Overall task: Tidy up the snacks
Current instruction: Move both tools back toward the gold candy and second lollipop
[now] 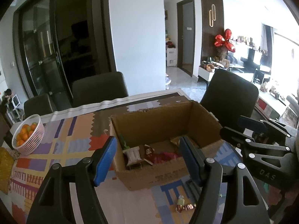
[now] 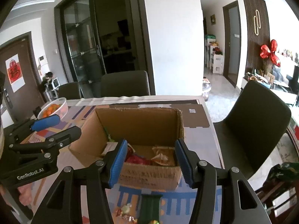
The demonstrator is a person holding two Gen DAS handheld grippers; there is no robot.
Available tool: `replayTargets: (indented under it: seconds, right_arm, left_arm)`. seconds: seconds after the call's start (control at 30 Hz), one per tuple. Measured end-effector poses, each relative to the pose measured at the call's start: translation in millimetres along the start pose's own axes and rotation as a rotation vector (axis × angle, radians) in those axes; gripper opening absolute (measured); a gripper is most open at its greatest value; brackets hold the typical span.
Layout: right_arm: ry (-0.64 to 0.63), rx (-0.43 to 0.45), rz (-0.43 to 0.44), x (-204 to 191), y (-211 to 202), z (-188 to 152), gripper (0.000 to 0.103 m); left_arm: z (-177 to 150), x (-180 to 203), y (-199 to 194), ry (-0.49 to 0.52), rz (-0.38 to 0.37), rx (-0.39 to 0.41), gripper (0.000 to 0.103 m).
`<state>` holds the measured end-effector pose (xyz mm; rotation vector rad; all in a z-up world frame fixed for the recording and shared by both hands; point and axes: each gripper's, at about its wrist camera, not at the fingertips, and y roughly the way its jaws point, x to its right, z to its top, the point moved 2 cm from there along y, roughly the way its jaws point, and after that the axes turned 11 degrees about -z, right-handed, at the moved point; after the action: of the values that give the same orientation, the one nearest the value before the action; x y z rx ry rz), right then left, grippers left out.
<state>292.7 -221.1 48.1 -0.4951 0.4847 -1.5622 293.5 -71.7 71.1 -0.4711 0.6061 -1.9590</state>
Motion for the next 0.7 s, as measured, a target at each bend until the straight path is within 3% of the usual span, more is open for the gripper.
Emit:
replayTargets:
  seconds: [0.33, 0.7]
  right_arm:
    - [-0.061, 0.009, -0.011, 3.9, -32.4, -28.5, 0.055]
    - [-0.124, -0.039, -0.014, 4.8, -42.0, -63.0, 0.055]
  left_arm:
    - [-29.2, 27.0, -22.8, 0.058, -0.030, -0.007, 0.069]
    - [-68.2, 47.1, -17.0, 0.094, -0.087, -0.090, 0.069]
